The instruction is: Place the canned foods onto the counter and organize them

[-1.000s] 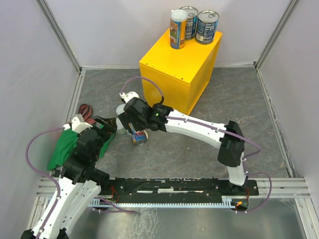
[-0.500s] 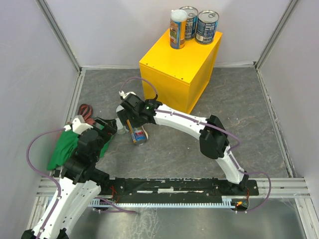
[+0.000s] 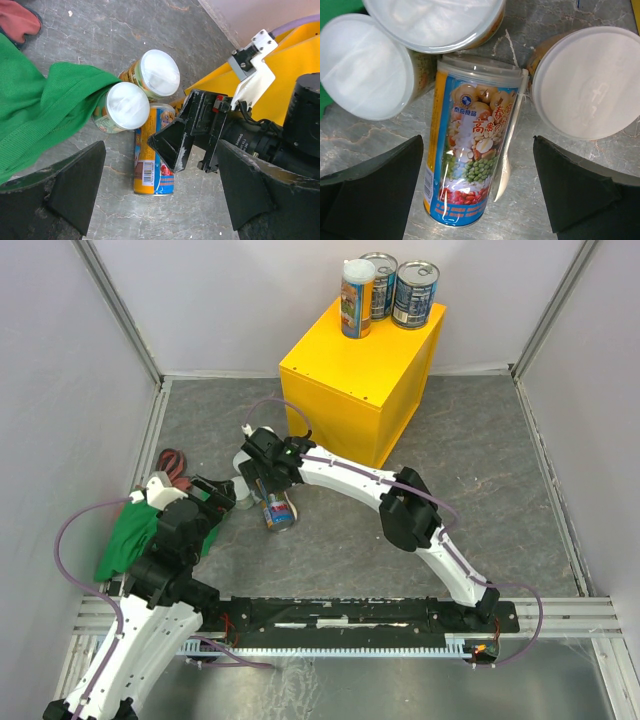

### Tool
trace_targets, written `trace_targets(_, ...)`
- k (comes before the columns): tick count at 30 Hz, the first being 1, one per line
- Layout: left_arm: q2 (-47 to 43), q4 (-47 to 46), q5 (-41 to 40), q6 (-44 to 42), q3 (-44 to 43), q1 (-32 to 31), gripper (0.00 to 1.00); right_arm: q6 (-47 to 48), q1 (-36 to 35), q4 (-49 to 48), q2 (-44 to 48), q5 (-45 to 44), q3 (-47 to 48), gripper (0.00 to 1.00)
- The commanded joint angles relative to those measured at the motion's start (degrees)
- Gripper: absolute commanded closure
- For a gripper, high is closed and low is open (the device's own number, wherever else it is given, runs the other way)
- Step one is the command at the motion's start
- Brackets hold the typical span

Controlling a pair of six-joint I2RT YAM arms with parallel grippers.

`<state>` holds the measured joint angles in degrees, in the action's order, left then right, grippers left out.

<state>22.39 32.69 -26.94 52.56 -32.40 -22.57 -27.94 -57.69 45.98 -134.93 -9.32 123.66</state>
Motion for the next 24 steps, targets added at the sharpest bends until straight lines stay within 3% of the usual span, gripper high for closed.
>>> trace_targets(1,0.37,-2.08,-1.75,1.16,0.08,0.34,0.03,0.82,0.24,0.43,-1.06,-0.92,3.63,0.02)
trace_targets(18,0.9,-2.21,-1.16,1.22,0.17,0.34,0.04,2.36,0.22,3.02,-6.22,-2.08,8.28,0.05)
trace_targets(21,0.79,-2.16,-1.11,1.34,0.27,0.38,0.04,2.79,0.23,2.96,-6.22,-2.34,7.77,0.15)
trace_targets(24,0.8,-2.17,-0.88,1.45,0.23,0.37,0.04,3.22,0.21,2.83,-5.99,-2.21,7.21,0.32)
